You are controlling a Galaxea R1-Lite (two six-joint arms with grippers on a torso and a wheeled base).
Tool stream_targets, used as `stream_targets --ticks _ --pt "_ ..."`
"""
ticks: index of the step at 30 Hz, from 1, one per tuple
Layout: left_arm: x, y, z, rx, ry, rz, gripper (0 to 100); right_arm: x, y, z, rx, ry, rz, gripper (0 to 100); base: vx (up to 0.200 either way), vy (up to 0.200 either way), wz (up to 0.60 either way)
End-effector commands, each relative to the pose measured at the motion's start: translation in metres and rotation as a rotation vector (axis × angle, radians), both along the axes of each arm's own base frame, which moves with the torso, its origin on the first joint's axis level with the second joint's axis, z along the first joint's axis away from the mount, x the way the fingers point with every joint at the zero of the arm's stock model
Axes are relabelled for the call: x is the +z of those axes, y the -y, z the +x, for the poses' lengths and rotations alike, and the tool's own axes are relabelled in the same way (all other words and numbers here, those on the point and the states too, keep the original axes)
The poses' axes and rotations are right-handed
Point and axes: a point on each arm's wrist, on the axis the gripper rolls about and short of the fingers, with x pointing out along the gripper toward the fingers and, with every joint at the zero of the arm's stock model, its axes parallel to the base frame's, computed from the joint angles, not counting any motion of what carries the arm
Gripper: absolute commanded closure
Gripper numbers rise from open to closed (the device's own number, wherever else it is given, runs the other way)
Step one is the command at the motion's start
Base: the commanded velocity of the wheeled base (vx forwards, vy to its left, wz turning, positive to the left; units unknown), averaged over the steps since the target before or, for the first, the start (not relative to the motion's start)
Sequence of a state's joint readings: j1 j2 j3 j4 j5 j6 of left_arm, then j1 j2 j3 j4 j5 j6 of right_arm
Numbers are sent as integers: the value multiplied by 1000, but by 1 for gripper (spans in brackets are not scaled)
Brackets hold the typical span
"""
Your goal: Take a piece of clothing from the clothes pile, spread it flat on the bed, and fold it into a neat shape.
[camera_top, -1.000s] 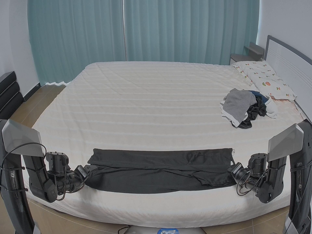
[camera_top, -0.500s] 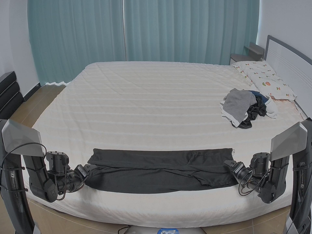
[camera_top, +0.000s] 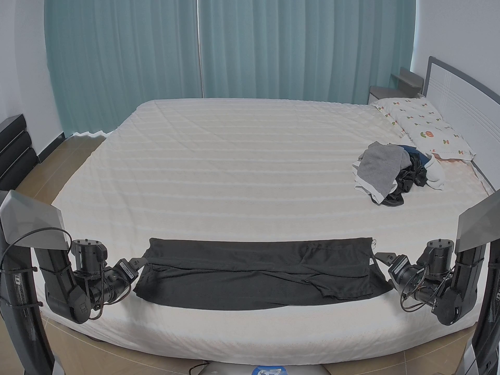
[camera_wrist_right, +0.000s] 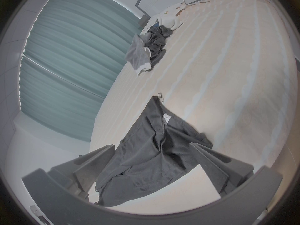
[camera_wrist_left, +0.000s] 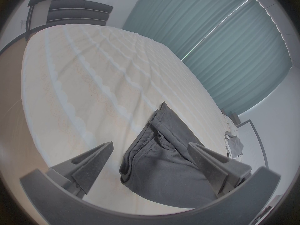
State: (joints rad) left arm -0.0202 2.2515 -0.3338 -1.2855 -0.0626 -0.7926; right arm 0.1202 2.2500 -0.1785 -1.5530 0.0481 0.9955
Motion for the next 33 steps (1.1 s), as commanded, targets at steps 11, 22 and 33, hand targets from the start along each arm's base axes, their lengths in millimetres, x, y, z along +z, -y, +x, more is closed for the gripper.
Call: stream_targets --ticks 11,22,33 --pt "0 -9 8 48 19 -32 0 7 7 1 -13 35 6 0 0 127 0" --pt "6 1 10 0 46 -39 0 9 6 0 -10 39 2 0 0 0 0" --pt "15 26 52 -115 90 26 0 10 2 -3 9 36 0 0 0 0 0"
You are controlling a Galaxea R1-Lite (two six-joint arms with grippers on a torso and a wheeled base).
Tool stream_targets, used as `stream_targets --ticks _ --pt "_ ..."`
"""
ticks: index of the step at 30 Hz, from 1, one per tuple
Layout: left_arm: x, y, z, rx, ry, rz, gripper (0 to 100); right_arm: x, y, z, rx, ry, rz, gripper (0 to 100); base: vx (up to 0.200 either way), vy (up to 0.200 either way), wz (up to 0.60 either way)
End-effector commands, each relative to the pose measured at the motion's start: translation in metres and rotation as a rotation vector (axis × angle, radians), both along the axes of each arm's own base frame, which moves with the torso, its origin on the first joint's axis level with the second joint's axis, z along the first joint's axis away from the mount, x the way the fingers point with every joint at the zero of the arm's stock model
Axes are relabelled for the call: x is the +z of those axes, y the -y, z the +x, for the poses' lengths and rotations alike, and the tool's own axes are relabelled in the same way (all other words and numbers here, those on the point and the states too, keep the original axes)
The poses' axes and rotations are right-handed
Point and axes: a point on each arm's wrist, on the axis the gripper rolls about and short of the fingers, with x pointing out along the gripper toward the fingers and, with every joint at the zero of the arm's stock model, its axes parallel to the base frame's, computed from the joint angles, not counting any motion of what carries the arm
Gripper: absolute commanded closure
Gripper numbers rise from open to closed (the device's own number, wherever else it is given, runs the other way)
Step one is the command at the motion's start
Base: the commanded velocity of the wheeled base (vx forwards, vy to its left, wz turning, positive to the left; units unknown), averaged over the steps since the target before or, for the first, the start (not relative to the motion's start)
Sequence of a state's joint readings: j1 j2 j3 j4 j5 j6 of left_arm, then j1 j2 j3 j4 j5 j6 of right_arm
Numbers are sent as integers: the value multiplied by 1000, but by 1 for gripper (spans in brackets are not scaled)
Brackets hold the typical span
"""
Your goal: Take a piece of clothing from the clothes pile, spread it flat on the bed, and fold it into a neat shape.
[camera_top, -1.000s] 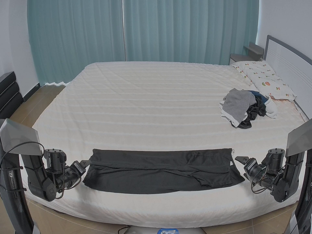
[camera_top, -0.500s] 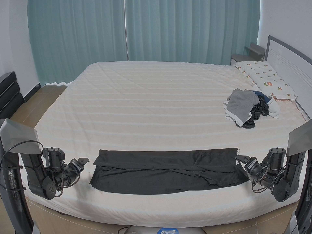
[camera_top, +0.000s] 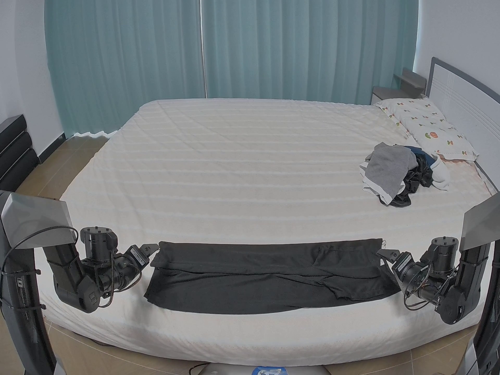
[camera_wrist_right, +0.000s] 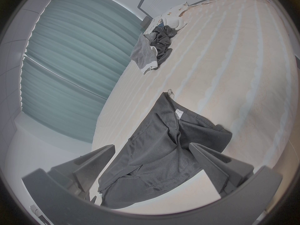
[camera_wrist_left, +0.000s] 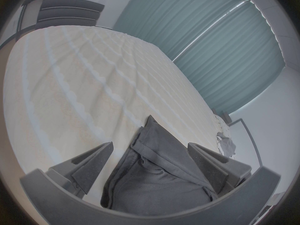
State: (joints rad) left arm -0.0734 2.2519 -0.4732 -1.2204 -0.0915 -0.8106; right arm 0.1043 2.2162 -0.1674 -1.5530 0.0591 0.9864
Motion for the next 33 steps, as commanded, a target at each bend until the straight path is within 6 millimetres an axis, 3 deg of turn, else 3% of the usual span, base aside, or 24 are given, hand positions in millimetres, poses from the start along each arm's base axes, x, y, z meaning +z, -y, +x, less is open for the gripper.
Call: stream_targets --ticks 1,4,16,33 --pt "5 9 28 -62 19 91 0 2 -3 -1 12 14 0 0 0 0 0" --pt "-1 13 39 -86 5 126 0 4 -3 -1 14 17 0 0 0 0 0" --pt "-37 26 34 -178 -79 278 0 4 -8 -6 27 9 -5 0 0 0 0" --pt "-42 40 37 -209 -37 285 0 11 -13 -17 54 9 -4 0 0 0 0"
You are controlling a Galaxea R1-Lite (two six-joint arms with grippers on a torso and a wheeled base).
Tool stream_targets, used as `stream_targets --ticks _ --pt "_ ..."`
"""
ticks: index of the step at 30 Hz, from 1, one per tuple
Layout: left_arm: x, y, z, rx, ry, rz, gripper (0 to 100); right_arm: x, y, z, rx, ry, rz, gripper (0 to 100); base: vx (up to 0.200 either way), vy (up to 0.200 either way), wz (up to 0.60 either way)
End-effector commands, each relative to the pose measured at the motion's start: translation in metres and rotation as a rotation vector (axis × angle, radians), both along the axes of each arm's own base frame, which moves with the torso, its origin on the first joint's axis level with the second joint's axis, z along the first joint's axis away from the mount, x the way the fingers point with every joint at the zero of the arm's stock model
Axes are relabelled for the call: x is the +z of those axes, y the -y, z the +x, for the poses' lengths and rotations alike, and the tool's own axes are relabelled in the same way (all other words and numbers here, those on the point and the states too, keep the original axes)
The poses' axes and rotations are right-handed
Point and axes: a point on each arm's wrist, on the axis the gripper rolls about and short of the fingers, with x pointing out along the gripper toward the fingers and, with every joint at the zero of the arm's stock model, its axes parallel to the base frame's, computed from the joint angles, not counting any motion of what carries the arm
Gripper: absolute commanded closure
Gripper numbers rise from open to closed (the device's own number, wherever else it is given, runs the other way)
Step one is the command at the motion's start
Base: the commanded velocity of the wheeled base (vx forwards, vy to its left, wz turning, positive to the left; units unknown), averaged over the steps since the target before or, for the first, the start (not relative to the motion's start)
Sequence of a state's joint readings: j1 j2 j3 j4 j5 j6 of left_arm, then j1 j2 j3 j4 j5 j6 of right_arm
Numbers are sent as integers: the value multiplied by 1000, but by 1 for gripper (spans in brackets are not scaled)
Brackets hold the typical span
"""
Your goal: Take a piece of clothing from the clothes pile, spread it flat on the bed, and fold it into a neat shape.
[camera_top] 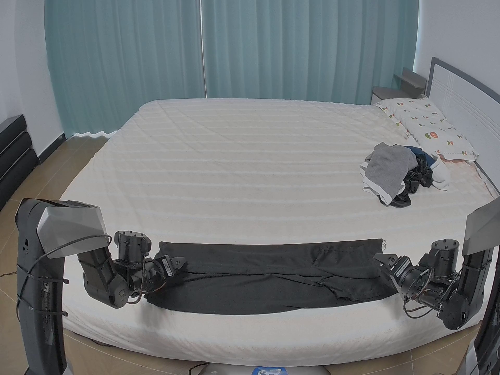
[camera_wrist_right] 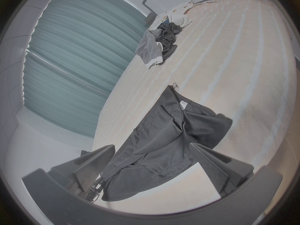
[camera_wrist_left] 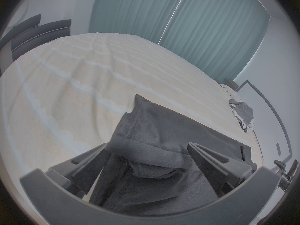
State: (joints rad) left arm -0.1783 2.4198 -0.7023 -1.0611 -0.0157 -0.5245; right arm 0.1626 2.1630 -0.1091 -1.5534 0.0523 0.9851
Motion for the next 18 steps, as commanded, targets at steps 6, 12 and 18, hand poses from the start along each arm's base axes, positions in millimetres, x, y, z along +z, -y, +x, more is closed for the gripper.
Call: stream_targets --ticks 6,12,18 --pt "-1 2 -1 -6 16 -5 100 1 0 -2 1 5 1 0 0 0 0" --pt "-3 2 -4 -7 4 -3 100 1 2 -4 -3 -3 0 0 0 0 0" --pt "-2 0 -7 -3 1 -1 100 1 2 -4 -5 0 1 0 0 0 0"
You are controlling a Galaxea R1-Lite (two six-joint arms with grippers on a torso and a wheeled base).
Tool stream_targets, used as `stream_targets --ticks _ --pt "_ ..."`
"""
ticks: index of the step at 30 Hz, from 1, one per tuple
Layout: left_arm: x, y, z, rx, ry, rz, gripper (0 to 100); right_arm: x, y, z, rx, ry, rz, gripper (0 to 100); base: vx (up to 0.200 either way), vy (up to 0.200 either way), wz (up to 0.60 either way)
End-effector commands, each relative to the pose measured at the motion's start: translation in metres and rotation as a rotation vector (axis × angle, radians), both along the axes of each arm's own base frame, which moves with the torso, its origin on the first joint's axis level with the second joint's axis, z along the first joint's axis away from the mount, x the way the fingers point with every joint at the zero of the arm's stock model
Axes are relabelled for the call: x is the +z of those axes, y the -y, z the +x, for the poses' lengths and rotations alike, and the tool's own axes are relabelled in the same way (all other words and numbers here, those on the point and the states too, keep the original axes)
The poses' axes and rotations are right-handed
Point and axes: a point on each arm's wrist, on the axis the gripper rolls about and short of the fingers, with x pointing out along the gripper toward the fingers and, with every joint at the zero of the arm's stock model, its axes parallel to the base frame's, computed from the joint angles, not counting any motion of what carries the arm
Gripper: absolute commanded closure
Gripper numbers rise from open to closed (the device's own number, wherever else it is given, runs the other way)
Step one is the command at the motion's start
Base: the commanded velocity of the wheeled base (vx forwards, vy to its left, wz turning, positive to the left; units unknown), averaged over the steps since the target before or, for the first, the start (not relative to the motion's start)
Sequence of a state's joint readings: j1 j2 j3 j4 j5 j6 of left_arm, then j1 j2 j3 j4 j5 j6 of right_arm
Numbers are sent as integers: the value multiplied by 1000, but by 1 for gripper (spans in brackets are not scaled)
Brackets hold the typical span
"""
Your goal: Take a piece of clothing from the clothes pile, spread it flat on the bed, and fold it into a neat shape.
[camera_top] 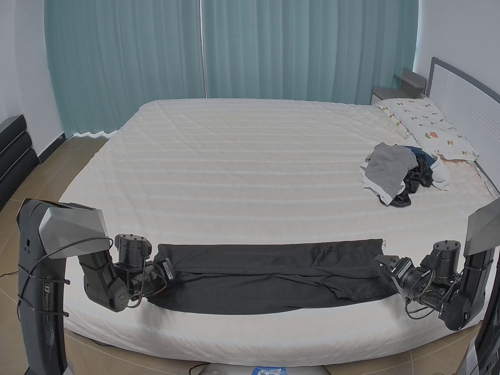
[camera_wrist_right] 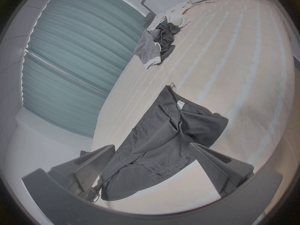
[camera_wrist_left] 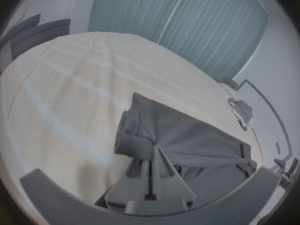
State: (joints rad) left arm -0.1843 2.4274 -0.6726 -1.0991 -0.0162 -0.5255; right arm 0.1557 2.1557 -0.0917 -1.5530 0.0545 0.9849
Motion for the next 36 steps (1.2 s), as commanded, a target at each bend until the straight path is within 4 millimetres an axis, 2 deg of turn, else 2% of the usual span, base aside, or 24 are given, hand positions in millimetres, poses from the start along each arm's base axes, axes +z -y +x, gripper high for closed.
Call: stream_targets --ticks 1,6,16,19,36 --pt "4 -2 -1 7 8 -3 100 1 0 0 0 11 2 0 0 0 0" --pt "14 -3 0 16 34 -14 100 2 0 0 -1 15 2 0 0 0 0" --pt "13 -3 -1 15 32 -15 100 5 3 0 -11 27 5 0 0 0 0" --pt "13 -3 0 17 34 -14 100 5 3 0 -10 27 5 0 -200 0 0" --pt "19 -2 9 60 67 -53 100 5 1 0 -2 27 5 0 0 0 0"
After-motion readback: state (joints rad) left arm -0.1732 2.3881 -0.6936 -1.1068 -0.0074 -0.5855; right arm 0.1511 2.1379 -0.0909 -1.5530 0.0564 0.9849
